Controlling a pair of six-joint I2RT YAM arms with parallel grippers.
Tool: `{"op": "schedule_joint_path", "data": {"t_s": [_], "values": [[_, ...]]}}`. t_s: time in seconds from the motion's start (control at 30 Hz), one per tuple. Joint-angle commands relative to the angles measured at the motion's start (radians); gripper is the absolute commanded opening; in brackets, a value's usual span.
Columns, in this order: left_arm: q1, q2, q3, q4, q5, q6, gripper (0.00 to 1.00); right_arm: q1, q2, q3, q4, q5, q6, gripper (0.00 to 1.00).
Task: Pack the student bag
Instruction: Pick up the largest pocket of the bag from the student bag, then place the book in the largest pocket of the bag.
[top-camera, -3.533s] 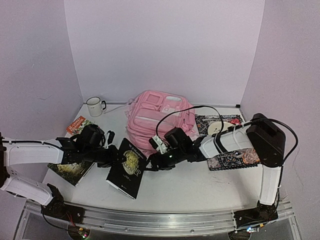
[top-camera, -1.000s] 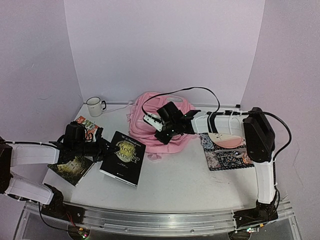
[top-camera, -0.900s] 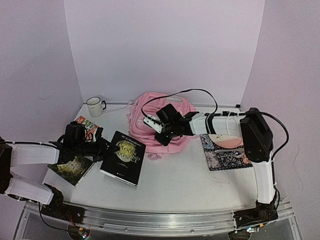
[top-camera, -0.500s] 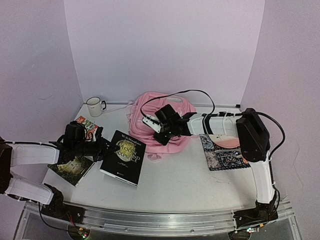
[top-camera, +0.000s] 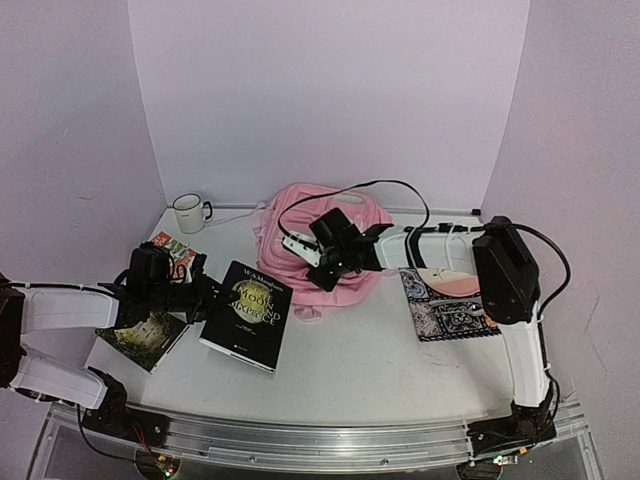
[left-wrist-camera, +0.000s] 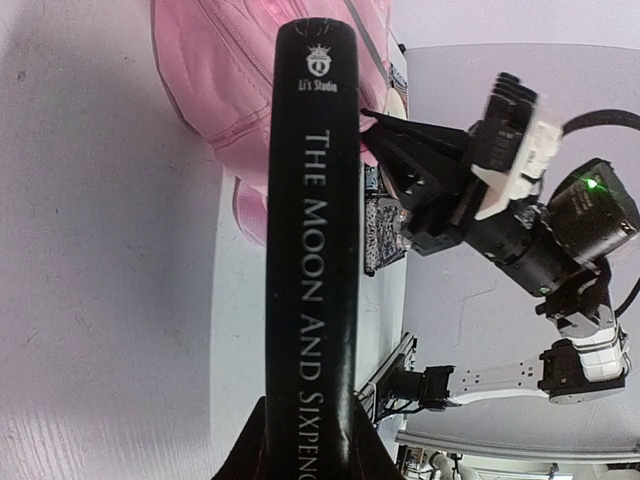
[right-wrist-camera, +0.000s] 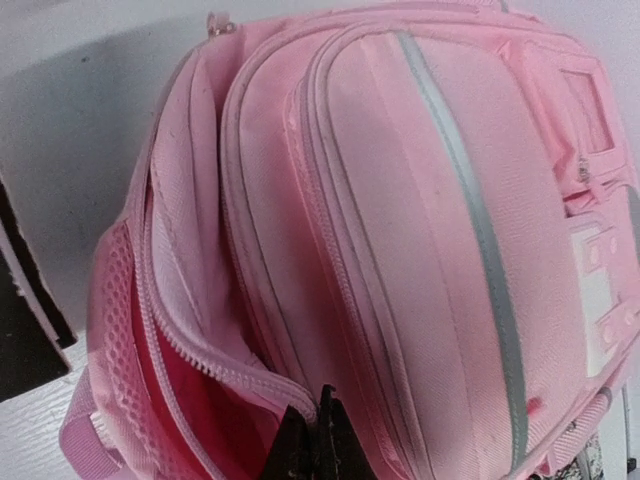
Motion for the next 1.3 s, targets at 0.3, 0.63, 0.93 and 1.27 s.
{"op": "schedule_joint_path", "data": {"t_s": [0.3, 0.63, 0.93, 1.27], "values": [[-0.021, 0.031, 0.098, 0.229, 0.106, -0.079, 0.00, 0.060, -0.325, -0.009, 0.071, 0.014, 0.003, 0.00], [-0.052, 0.163, 0.185, 0.359, 0.141, -0.174, 0.00, 0.105, -0.420, -0.102, 0.148, -0.041, 0.032, 0.00], [-0.074, 0.268, 0.198, 0.388, 0.118, -0.200, 0.00, 0.112, -0.511, -0.188, 0.228, -0.115, 0.057, 0.00], [-0.095, 0.424, 0.304, 0.483, 0.108, -0.173, 0.00, 0.111, -0.543, -0.217, 0.262, -0.202, 0.082, 0.00]]}}
